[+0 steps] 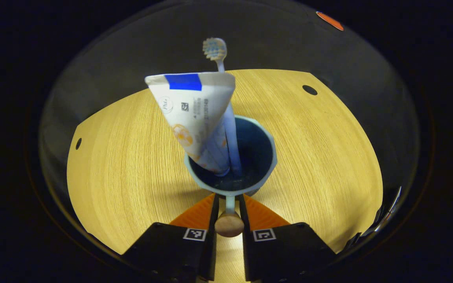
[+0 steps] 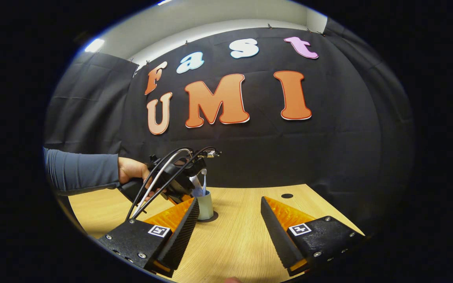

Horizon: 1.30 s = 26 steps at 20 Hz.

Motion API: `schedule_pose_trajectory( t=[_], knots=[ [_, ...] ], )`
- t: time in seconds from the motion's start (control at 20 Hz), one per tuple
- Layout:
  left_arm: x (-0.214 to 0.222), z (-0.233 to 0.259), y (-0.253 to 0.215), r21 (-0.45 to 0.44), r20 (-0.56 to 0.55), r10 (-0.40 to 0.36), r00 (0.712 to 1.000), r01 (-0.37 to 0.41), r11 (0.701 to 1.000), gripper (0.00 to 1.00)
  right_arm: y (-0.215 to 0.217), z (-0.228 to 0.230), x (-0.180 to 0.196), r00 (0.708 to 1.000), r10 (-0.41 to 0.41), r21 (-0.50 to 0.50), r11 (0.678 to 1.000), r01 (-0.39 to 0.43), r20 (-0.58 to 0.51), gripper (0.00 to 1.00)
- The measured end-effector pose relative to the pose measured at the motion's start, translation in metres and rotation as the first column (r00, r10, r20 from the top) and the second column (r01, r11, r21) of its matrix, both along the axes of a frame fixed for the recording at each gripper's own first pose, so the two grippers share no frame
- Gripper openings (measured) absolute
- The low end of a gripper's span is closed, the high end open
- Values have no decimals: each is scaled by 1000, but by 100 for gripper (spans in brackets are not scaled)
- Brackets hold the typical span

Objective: Put the toothbrush and toothpaste on the desktop into the cup, then pick up the cup and place it on the coaster on the desktop.

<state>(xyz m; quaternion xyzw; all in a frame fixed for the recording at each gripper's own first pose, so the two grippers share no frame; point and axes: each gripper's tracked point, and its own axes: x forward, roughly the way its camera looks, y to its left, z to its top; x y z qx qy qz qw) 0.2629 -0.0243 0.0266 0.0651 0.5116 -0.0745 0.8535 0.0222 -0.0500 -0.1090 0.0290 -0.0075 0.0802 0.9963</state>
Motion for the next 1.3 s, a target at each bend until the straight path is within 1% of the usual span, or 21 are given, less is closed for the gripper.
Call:
schedule_pose_trajectory(
  t=[0.05, 0.1, 0.15, 0.2, 0.25, 0.3, 0.35, 0.45, 0.55, 0.6, 0.65, 0.7, 0.75, 0.85, 0.95, 1.0, 1.1, 1.15, 1.2, 1.3],
  knots=[
    [0, 8, 5, 20, 19, -3, 1000, 3, 1000, 31, 0, -1, 0, 1000, -2, 5, 1000, 2, -4, 94],
    [2, 16, 7, 18, 45, -5, 999, 5, 1000, 41, 0, -1, 1, 1000, -6, 2, 1000, 6, -10, 94],
    [3, 26, 9, 11, 71, -7, 997, 7, 1000, 55, -2, -3, 2, 1000, -20, -16, 1000, 20, -17, 94],
    [3, 38, 12, 2, 104, -7, 995, 7, 1000, 67, -4, -4, 4, 999, -31, -34, 999, 31, -17, 94],
    [0, 46, 16, 0, 135, -12, 991, 12, 1000, 71, -3, -2, 4, 999, -33, -42, 999, 32, -13, 94],
    [1, 59, 21, -2, 170, -11, 985, 12, 1000, 79, 1, 2, 3, 1000, -20, -35, 999, 20, -13, 95],
    [-1, 69, 21, -4, 201, -21, 979, 22, 1000, 83, 7, 6, 2, 1000, -2, -15, 1000, 2, -10, 95],
    [-10, 89, 23, -15, 272, -30, 962, 36, 999, 88, 16, 16, 0, 1000, 18, 15, 1000, -18, 6, 95],
    [-21, 105, 23, -22, 340, -45, 939, 56, 998, 100, 16, 28, 2, 999, -2, 22, 1000, 1, 38, 95],
    [-24, 114, 29, -2, 392, -44, 919, 49, 999, 100, 15, 34, 3, 998, -20, 25, 1000, 19, 62, 95],
    [-28, 125, 34, 26, 449, -49, 892, 41, 999, 99, 12, 39, 5, 996, -45, 28, 999, 42, 81, 95],
    [-28, 134, 36, 43, 508, -55, 859, 38, 998, 98, 13, 41, 5, 994, -60, 31, 998, 57, 94, 95],
    [-30, 144, 38, 43, 558, -50, 829, 32, 999, 98, 14, 42, 5, 993, -69, 30, 997, 66, 98, 94],
    [-31, 150, 38, 15, 630, -31, 776, 27, 1000, 98, 18, 43, 4, 992, -82, 23, 997, 80, 99, 94],
    [-38, 160, 43, 13, 695, -20, 718, 15, 1000, 98, 27, 50, -1, 992, -72, 38, 997, 68, 105, 95],
    [-37, 164, 48, 18, 735, -14, 678, 0, 1000, 99, 31, 54, -4, 991, -64, 51, 997, 59, 113, 95],
    [-47, 176, 58, 25, 787, -9, 617, -17, 1000, 98, 40, 62, -8, 990, -55, 54, 997, 48, 132, 94],
    [-52, 181, 62, 18, 804, 0, 594, -25, 1000, 98, 43, 64, -9, 989, -57, 41, 998, 52, 138, 94],
    [-58, 182, 65, 7, 815, 11, 580, -29, 1000, 98, 46, 65, -10, 988, -58, 23, 998, 55, 143, 94],
    [-63, 186, 73, -28, 840, 50, 540, -50, 998, 98, 55, 70, -14, 986, -53, -1, 999, 54, 158, 95]
  ],
)
